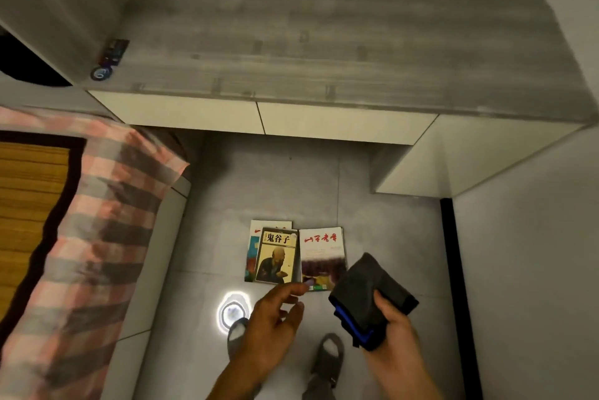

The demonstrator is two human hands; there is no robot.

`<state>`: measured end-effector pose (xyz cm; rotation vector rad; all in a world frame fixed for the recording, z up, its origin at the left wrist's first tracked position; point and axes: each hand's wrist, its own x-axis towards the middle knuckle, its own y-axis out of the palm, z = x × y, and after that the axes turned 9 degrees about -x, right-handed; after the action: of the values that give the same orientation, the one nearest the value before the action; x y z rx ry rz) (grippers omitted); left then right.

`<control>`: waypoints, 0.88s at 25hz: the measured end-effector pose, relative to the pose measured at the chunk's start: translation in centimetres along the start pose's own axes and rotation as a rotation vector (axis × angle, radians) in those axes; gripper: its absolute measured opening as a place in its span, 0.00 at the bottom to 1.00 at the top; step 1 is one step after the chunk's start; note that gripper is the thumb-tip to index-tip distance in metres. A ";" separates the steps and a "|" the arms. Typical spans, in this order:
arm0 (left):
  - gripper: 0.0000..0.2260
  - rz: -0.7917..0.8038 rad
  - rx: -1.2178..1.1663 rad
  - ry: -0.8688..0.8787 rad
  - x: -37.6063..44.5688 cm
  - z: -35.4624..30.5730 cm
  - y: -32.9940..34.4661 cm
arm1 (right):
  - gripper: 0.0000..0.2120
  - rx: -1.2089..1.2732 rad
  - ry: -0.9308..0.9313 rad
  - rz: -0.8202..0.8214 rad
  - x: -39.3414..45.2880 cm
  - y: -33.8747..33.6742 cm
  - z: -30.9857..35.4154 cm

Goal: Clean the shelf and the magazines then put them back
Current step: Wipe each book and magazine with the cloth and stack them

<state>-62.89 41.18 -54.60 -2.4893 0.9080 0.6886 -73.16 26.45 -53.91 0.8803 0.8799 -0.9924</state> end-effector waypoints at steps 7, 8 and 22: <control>0.10 0.124 0.059 -0.210 15.7 16.3 2.0 | 0.09 -0.058 0.045 0.004 18.5 -3.5 -5.6; 0.09 0.139 0.081 -0.185 18.8 18.8 2.0 | 0.09 -0.100 0.031 -0.033 22.5 -3.3 -6.6; 0.26 0.213 0.681 0.257 49.4 53.6 13.3 | 0.07 -0.308 -0.292 -0.231 67.2 -7.0 -17.7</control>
<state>-55.46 35.79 -128.19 -1.9037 1.2592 0.0757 -63.71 19.49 -122.78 0.3662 0.8658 -1.1152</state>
